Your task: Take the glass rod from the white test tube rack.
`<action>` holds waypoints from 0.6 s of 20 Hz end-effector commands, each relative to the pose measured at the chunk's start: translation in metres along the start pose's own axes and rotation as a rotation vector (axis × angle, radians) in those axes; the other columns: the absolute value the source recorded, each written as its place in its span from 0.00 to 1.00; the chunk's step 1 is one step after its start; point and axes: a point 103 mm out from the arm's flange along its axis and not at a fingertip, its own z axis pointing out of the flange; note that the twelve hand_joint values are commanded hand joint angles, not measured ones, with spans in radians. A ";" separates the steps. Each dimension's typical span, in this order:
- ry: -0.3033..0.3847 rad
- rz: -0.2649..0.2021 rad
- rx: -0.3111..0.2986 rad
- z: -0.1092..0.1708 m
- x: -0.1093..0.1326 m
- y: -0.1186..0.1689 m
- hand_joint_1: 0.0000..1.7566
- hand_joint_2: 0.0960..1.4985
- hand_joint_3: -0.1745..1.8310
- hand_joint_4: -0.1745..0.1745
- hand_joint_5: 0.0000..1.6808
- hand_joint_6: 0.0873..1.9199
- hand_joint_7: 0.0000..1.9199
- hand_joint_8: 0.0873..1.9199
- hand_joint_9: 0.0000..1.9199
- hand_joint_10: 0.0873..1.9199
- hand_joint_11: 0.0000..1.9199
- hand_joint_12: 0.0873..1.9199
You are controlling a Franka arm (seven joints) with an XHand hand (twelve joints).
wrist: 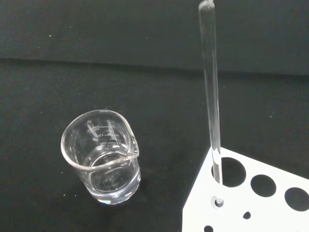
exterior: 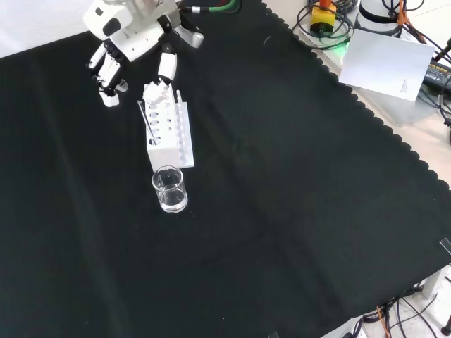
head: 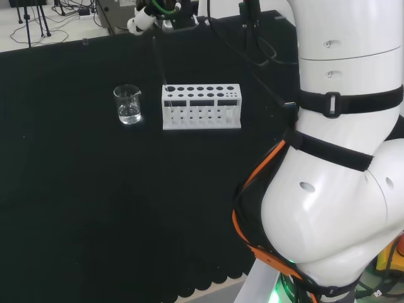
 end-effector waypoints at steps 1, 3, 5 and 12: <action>0.009 0.012 0.014 0.010 -0.006 0.004 0.34 0.59 0.35 0.00 0.17 0.34 0.32 0.51 0.43 0.54 0.18 0.71; 0.012 0.015 0.023 0.015 -0.008 0.006 0.34 0.59 0.35 0.00 0.17 0.36 0.33 0.51 0.44 0.55 0.18 0.71; 0.016 0.020 0.032 0.021 -0.012 0.008 0.34 0.59 0.35 0.00 0.18 0.38 0.34 0.51 0.45 0.56 0.19 0.71; 0.018 0.041 0.056 0.035 -0.020 0.010 0.35 0.60 0.35 0.00 0.20 0.42 0.36 0.53 0.48 0.59 0.20 0.71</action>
